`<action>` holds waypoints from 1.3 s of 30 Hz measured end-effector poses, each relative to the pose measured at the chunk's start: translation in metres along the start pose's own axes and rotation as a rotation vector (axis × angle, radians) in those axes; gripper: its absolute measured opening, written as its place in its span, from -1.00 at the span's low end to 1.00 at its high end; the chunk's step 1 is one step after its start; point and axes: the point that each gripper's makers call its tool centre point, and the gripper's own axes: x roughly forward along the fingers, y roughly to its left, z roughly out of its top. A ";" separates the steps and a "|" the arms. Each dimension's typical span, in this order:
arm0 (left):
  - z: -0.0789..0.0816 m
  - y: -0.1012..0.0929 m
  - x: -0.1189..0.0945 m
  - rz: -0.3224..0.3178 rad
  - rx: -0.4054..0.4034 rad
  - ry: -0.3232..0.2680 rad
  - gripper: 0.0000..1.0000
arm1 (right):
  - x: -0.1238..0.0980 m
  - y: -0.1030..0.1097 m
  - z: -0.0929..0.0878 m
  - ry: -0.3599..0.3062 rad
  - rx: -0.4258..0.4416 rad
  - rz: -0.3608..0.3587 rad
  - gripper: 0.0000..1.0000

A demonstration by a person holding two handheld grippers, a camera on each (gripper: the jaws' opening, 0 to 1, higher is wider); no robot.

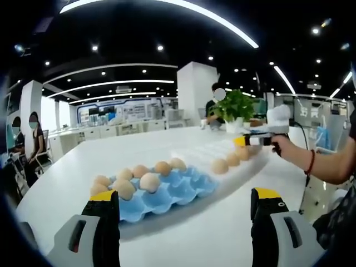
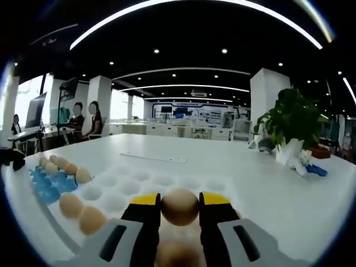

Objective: Place the egg into an empty slot of the egg tray after lifting it from the table, then release the egg inside the slot.

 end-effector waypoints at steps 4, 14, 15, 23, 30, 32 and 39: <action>0.001 -0.001 0.000 -0.002 0.002 0.001 1.00 | 0.000 0.003 0.006 -0.009 -0.003 0.010 -0.44; 0.001 0.003 -0.002 -0.002 0.006 0.001 1.00 | 0.000 0.020 0.018 -0.036 -0.013 0.042 -0.44; 0.001 0.003 -0.002 -0.002 0.009 0.002 1.00 | 0.000 0.022 0.019 -0.038 -0.014 0.046 -0.44; 0.001 0.008 -0.002 -0.003 0.014 0.002 1.00 | 0.000 0.036 0.022 -0.043 -0.035 0.079 -0.44; 0.000 0.007 -0.005 -0.001 0.016 0.003 1.00 | 0.000 0.052 0.024 -0.048 -0.020 0.108 -0.44; 0.001 0.005 -0.007 -0.004 0.017 0.002 1.00 | 0.001 0.057 0.026 -0.050 -0.020 0.120 -0.44; 0.000 0.006 -0.010 0.006 0.019 0.007 1.00 | 0.004 0.080 0.025 -0.050 -0.020 0.162 -0.44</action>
